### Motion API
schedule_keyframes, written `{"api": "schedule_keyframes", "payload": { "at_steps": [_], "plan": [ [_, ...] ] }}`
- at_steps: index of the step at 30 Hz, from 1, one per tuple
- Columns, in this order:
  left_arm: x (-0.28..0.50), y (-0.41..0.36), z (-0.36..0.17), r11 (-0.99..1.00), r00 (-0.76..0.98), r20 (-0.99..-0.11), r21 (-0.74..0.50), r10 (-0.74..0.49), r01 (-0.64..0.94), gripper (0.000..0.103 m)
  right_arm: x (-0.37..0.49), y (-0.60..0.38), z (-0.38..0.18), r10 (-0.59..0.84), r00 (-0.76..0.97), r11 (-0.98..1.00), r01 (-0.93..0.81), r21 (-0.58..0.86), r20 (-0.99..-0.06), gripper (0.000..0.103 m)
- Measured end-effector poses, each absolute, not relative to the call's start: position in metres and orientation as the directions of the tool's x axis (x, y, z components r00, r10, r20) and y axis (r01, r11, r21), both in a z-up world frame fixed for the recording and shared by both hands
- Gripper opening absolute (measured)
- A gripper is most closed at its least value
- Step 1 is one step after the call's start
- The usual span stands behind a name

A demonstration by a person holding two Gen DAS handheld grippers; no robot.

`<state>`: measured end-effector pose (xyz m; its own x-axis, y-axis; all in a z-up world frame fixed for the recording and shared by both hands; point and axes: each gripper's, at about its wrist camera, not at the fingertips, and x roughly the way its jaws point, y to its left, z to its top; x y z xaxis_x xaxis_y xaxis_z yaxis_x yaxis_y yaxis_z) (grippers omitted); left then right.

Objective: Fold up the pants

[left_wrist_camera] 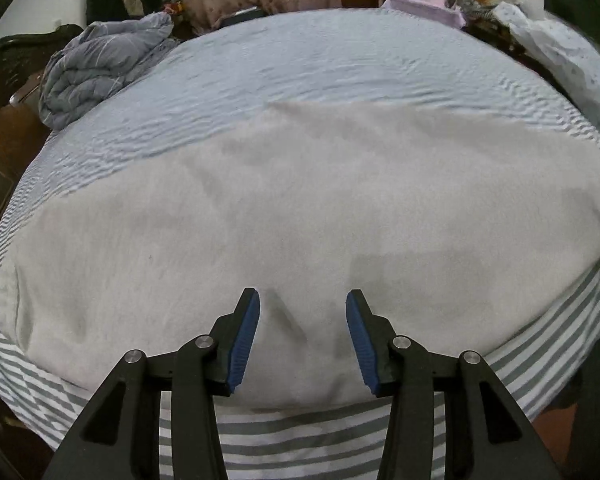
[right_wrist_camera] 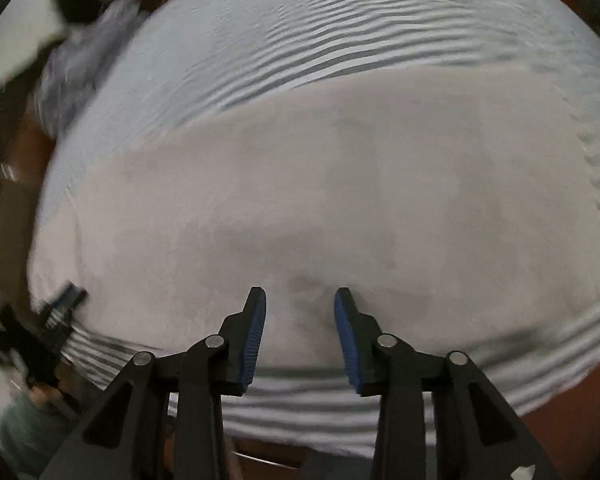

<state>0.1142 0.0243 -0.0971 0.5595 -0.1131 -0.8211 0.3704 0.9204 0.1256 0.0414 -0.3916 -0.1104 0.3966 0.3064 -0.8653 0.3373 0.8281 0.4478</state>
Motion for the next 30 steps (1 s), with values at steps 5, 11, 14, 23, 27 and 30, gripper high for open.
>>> {"api": "schedule_keyframes", "payload": {
  "at_steps": [5, 11, 14, 23, 27, 30],
  "plan": [
    [0.1, -0.024, -0.074, 0.888, 0.558, -0.8, 0.073, -0.22, 0.455, 0.047, -0.01, -0.467, -0.119, 0.32, 0.516, 0.651, 0.49, 0.58, -0.795, 0.035],
    [0.086, -0.095, -0.076, 0.819, 0.497, -0.805, 0.023, -0.325, 0.573, 0.047, -0.04, -0.49, -0.152, 0.384, 0.569, 0.487, 0.544, 0.683, -0.727, 0.035],
    [0.083, -0.13, -0.082, 0.793, 0.462, -0.814, 0.004, -0.352, 0.61, 0.047, -0.038, -0.488, -0.169, 0.412, 0.568, 0.442, 0.559, 0.701, -0.712, 0.035],
    [0.09, -0.148, -0.122, 0.781, 0.392, -0.878, 0.034, -0.275, 0.624, 0.046, -0.053, -0.534, -0.19, 0.346, 0.697, 0.303, 0.55, 0.778, -0.628, 0.035],
    [0.087, -0.138, -0.12, 0.784, 0.393, -0.875, 0.024, -0.284, 0.62, 0.047, -0.044, -0.539, -0.197, 0.369, 0.704, 0.297, 0.529, 0.795, -0.607, 0.032],
    [0.091, -0.148, -0.108, 0.789, 0.369, -0.871, -0.035, -0.325, 0.614, 0.047, -0.041, -0.537, -0.197, 0.365, 0.718, 0.296, 0.514, 0.805, -0.592, 0.031]
  ]
}}
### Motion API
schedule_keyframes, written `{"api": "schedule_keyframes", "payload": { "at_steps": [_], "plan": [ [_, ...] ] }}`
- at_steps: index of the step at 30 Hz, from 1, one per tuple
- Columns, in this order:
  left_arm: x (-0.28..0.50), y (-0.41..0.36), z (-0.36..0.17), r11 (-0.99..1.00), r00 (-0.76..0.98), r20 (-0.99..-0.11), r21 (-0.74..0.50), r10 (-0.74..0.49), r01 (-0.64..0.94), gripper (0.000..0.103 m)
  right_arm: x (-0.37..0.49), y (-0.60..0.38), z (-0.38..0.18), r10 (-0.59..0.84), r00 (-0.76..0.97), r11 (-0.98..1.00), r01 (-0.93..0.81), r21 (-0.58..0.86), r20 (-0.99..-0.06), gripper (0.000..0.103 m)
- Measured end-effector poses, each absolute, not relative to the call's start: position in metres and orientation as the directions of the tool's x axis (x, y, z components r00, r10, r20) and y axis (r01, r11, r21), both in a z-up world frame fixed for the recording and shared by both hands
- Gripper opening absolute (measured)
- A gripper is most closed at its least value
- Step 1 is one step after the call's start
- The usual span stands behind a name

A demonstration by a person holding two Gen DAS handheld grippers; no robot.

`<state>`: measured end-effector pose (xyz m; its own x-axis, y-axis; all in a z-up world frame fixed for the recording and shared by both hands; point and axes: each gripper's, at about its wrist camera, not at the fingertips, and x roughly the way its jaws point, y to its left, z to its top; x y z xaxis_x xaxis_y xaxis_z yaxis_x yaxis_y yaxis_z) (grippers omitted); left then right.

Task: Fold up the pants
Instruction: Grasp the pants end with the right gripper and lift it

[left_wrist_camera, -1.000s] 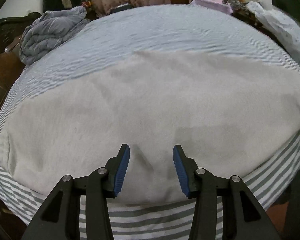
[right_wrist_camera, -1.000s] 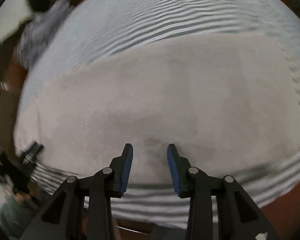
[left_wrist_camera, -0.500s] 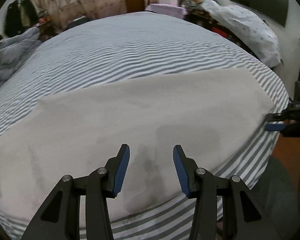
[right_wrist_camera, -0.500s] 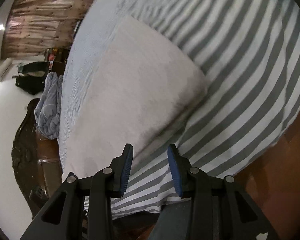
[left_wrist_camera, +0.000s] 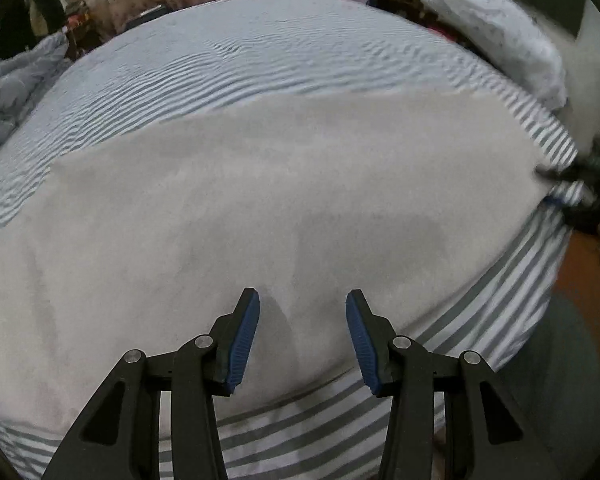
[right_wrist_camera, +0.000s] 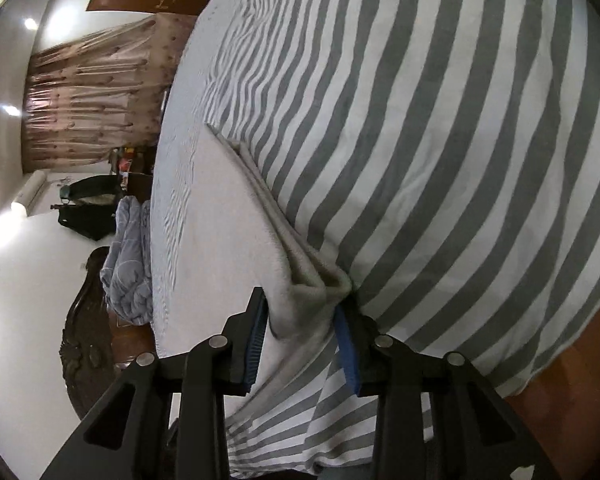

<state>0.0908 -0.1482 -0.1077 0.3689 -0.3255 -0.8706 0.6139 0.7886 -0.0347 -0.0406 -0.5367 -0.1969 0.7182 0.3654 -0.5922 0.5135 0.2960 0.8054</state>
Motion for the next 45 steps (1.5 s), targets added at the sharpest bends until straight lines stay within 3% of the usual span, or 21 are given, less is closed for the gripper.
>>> {"api": "schedule_keyframes", "payload": {
  "at_steps": [4, 11, 20, 27, 33, 37, 45],
  "plan": [
    [0.099, -0.184, -0.086, 0.764, 0.37, -0.836, -0.087, -0.405, 0.639, 0.047, -0.05, -0.545, -0.204, 0.367, 0.734, 0.266, 0.505, 0.821, -0.571, 0.031],
    [0.116, -0.245, -0.1, 0.744, 0.313, -0.847, -0.136, -0.43, 0.654, 0.047, -0.066, -0.552, -0.21, 0.357, 0.75, 0.251, 0.497, 0.831, -0.556, 0.03],
    [0.11, -0.264, -0.123, 0.754, 0.394, -0.851, -0.003, -0.347, 0.657, 0.046, -0.07, -0.551, -0.179, 0.335, 0.75, 0.334, 0.471, 0.816, -0.57, 0.021],
    [0.112, -0.214, -0.117, 0.782, 0.333, -0.861, -0.113, -0.385, 0.613, 0.046, -0.053, -0.541, -0.138, 0.329, 0.772, 0.406, 0.404, 0.819, -0.544, 0.018],
    [0.104, -0.19, -0.122, 0.763, 0.35, -0.851, -0.087, -0.39, 0.64, 0.046, -0.016, -0.506, -0.08, 0.354, 0.771, 0.526, 0.303, 0.795, -0.529, 0.017],
    [0.112, -0.164, -0.11, 0.78, 0.332, -0.844, -0.15, -0.421, 0.608, 0.047, 0.017, -0.472, -0.043, 0.379, 0.748, 0.615, 0.236, 0.753, -0.544, 0.017],
    [0.143, -0.038, -0.073, 0.882, 0.462, -0.801, -0.163, -0.379, 0.441, 0.047, 0.097, -0.362, -0.008, 0.494, 0.647, 0.719, 0.072, 0.691, -0.581, 0.017]
  ]
}}
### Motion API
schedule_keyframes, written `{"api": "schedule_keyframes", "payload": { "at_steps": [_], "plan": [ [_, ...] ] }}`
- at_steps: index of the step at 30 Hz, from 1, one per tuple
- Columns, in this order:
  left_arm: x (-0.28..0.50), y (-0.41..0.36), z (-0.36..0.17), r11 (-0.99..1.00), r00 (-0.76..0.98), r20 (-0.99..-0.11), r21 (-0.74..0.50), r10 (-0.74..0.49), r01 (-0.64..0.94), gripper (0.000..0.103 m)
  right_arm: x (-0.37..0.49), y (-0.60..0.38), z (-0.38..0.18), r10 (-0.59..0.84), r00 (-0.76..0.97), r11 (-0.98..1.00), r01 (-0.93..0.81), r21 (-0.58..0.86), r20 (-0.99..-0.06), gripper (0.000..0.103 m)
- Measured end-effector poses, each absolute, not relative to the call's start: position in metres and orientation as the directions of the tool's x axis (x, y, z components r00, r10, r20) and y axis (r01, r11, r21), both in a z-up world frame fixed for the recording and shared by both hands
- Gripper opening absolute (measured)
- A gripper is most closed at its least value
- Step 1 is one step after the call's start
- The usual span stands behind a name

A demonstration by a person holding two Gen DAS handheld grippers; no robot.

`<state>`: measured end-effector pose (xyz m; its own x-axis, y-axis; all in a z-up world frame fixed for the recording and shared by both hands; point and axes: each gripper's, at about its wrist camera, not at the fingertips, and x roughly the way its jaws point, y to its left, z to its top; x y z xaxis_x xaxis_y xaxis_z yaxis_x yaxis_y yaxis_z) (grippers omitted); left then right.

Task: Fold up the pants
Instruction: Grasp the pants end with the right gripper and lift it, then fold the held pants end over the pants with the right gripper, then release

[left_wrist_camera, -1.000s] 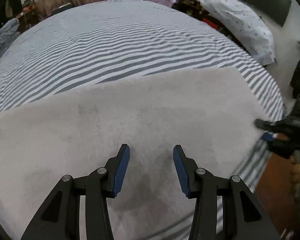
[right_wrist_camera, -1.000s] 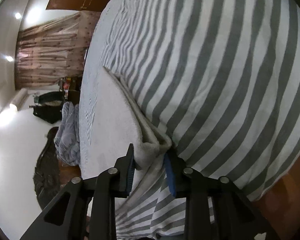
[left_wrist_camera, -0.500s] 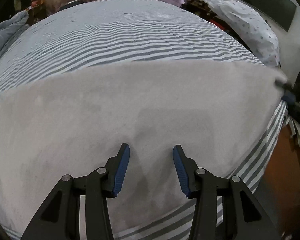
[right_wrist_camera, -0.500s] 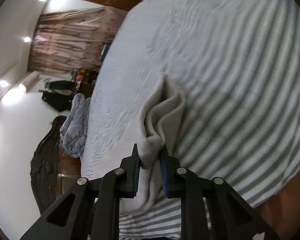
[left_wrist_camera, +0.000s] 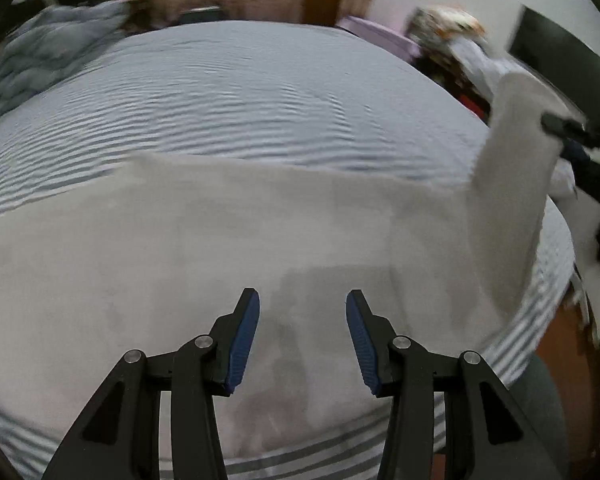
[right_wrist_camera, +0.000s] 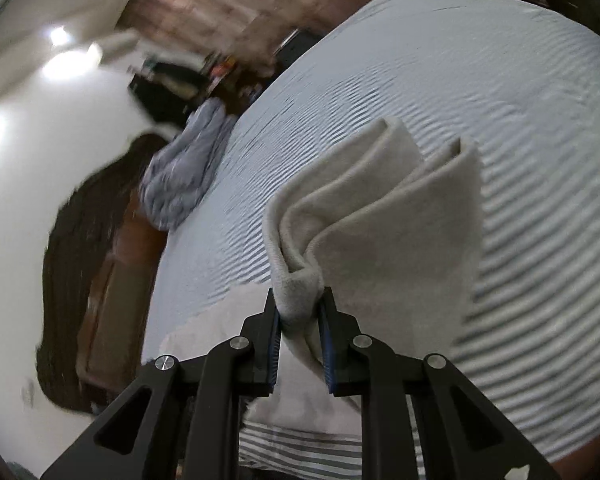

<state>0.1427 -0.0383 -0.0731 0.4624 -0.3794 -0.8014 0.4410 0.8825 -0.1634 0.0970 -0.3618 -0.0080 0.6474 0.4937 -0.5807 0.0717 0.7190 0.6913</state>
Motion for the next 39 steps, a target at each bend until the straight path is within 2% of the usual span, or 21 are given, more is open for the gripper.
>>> {"api": "schedule_keyframes", "payload": {
  "at_steps": [5, 8, 13, 16, 20, 21, 24, 27, 32, 39],
  "plan": [
    [0.157, 0.042, -0.062, 0.93, 0.512, -0.794, -0.179, -0.328, 0.32, 0.047, 0.14, -0.274, -0.024, 0.581, 0.539, 0.737, -0.031, 0.675, -0.609, 0.017],
    [0.158, 0.069, -0.062, 0.941, 0.519, -0.794, -0.196, -0.316, 0.275, 0.047, 0.157, -0.22, -0.057, 0.625, 0.436, 0.739, -0.063, 0.671, -0.647, 0.017],
    [0.163, 0.101, -0.068, 0.935, 0.485, -0.801, -0.27, -0.351, 0.23, 0.047, 0.162, -0.152, -0.114, 0.557, 0.296, 0.827, -0.109, 0.552, -0.776, 0.019],
    [0.164, 0.106, -0.069, 0.919, 0.461, -0.795, -0.33, -0.394, 0.216, 0.048, 0.16, -0.137, -0.134, 0.531, 0.258, 0.847, -0.123, 0.518, -0.807, 0.027],
    [0.165, 0.102, -0.068, 0.905, 0.449, -0.786, -0.359, -0.425, 0.227, 0.049, 0.158, -0.134, -0.124, 0.555, 0.245, 0.832, -0.15, 0.534, -0.795, 0.049],
    [0.166, 0.1, -0.068, 0.898, 0.44, -0.783, -0.375, -0.44, 0.23, 0.05, 0.155, -0.135, -0.119, 0.561, 0.25, 0.828, -0.152, 0.54, -0.789, 0.051],
    [0.164, 0.092, -0.064, 0.859, 0.41, -0.755, -0.451, -0.512, 0.243, 0.052, 0.141, -0.144, -0.1, 0.55, 0.3, 0.834, -0.145, 0.532, -0.78, 0.051],
    [0.161, 0.082, -0.062, 0.814, 0.362, -0.729, -0.526, -0.581, 0.247, 0.059, 0.116, -0.171, -0.09, 0.547, 0.358, 0.828, -0.096, 0.553, -0.757, 0.051],
    [0.165, 0.07, -0.079, 0.746, 0.258, -0.703, -0.649, -0.663, 0.149, 0.059, 0.087, -0.193, -0.092, 0.57, 0.371, 0.797, -0.032, 0.603, -0.733, 0.051],
    [0.175, 0.05, -0.107, 0.734, 0.191, -0.719, -0.679, -0.669, 0.011, 0.059, 0.073, -0.195, -0.126, 0.653, 0.338, 0.705, 0.059, 0.707, -0.678, 0.051]
  ]
}}
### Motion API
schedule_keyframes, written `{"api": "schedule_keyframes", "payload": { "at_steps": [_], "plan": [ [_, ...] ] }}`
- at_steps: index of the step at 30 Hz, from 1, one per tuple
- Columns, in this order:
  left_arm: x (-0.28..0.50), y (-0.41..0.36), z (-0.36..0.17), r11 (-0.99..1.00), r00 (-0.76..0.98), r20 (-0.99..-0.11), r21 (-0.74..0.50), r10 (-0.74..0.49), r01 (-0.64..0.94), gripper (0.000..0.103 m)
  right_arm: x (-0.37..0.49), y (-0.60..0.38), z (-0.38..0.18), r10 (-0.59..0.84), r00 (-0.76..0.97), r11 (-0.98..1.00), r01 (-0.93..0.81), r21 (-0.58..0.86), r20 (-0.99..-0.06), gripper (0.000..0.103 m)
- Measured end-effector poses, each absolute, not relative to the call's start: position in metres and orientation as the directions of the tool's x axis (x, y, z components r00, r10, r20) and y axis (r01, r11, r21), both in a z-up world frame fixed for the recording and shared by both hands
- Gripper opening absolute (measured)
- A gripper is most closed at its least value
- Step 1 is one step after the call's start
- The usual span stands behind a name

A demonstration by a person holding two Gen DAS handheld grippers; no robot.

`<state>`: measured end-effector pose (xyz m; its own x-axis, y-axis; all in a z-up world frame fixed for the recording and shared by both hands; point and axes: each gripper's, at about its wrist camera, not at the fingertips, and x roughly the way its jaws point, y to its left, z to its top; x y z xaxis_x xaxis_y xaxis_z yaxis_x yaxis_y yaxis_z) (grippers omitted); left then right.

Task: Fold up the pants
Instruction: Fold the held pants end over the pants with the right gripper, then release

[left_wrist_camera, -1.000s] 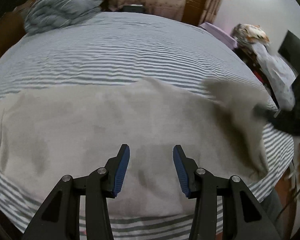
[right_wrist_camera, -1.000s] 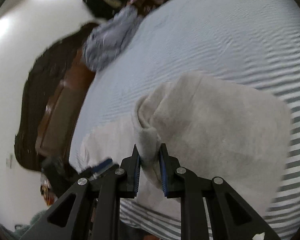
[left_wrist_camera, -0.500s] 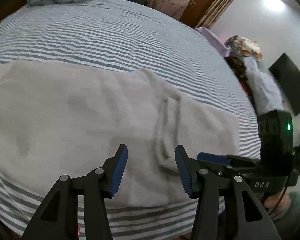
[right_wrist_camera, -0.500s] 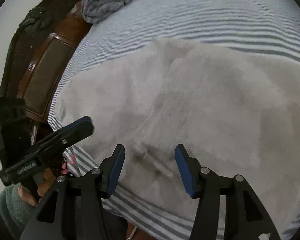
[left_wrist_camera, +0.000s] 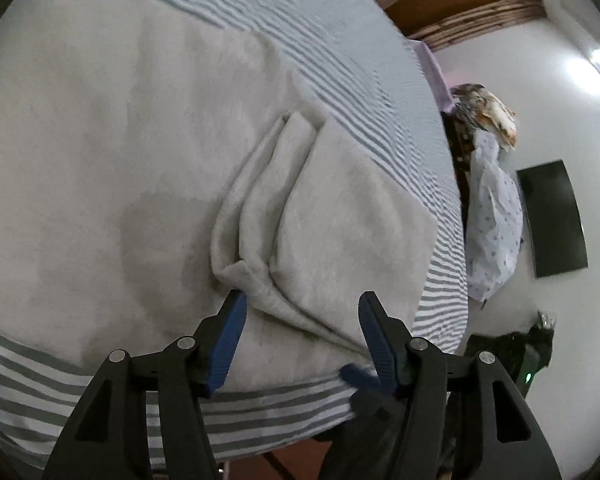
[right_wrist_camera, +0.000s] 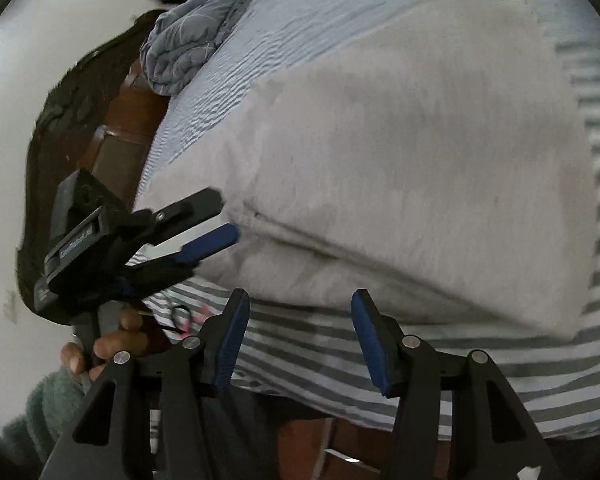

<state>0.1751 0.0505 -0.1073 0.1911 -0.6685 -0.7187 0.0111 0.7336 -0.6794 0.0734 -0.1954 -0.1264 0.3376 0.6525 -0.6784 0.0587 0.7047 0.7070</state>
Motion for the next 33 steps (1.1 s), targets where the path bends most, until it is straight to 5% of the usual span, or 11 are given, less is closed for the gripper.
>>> {"api": "schedule_keyframes", "payload": {
  "at_steps": [9, 11, 12, 19, 24, 26, 33],
  "plan": [
    [0.184, 0.033, -0.126, 0.734, 0.241, -0.729, -0.674, -0.641, -0.084, 0.056, 0.081, -0.193, -0.139, 0.687, 0.382, 0.644, 0.075, 0.762, -0.618, 0.051],
    [0.184, 0.029, -0.128, 0.769, 0.254, -0.757, -0.636, -0.602, -0.073, 0.028, 0.081, -0.2, -0.147, 0.687, 0.394, 0.62, 0.12, 0.776, -0.61, 0.051],
    [0.184, 0.029, -0.129, 0.78, 0.256, -0.766, -0.622, -0.589, -0.069, 0.023, 0.081, -0.205, -0.15, 0.687, 0.405, 0.606, 0.14, 0.783, -0.604, 0.051],
    [0.174, 0.036, -0.115, 0.76, 0.321, -0.723, -0.649, -0.611, -0.016, 0.019, 0.062, -0.272, -0.167, 0.629, 0.548, 0.455, 0.316, 0.833, -0.551, 0.046],
    [0.171, 0.03, -0.089, 0.761, 0.345, -0.703, -0.647, -0.623, 0.055, 0.019, 0.048, -0.289, -0.183, 0.626, 0.597, 0.318, 0.392, 0.863, -0.502, 0.031],
    [0.174, 0.033, -0.082, 0.762, 0.346, -0.702, -0.645, -0.623, 0.065, 0.018, 0.048, -0.288, -0.181, 0.634, 0.579, 0.344, 0.384, 0.857, -0.513, 0.017],
    [0.17, 0.059, -0.075, 0.805, 0.377, -0.732, -0.589, -0.568, 0.07, 0.018, 0.067, -0.257, -0.156, 0.643, 0.532, 0.471, 0.293, 0.832, -0.551, 0.013]
  ]
}}
